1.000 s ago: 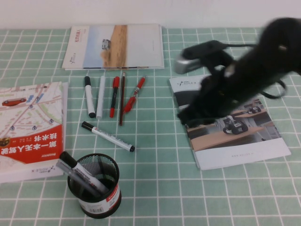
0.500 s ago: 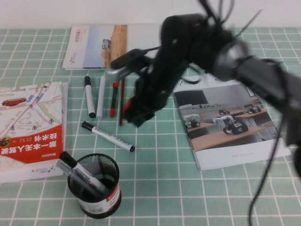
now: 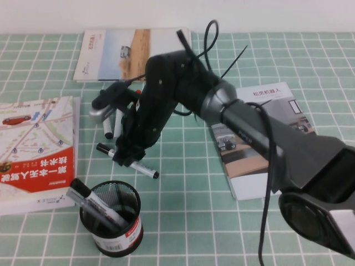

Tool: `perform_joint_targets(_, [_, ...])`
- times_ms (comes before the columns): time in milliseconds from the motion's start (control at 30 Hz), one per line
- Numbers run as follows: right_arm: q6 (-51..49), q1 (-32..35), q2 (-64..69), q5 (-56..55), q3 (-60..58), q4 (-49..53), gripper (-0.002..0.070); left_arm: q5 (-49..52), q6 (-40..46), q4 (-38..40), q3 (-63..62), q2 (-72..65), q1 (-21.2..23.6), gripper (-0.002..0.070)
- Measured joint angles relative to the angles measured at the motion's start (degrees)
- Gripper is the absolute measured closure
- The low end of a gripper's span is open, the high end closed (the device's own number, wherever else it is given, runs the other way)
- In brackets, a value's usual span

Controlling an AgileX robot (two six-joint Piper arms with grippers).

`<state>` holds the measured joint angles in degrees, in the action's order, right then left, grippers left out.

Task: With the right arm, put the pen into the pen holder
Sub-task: Pick up the pen on the table

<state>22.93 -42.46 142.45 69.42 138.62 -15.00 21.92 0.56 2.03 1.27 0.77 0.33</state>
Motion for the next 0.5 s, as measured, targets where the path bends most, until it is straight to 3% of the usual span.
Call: perform_joint_targets(500, [0.7, -0.6, 2.9, -2.0, 0.6, 2.2, 0.0412, 0.0, 0.0, 0.0, 0.0, 0.0, 0.0, 0.0679])
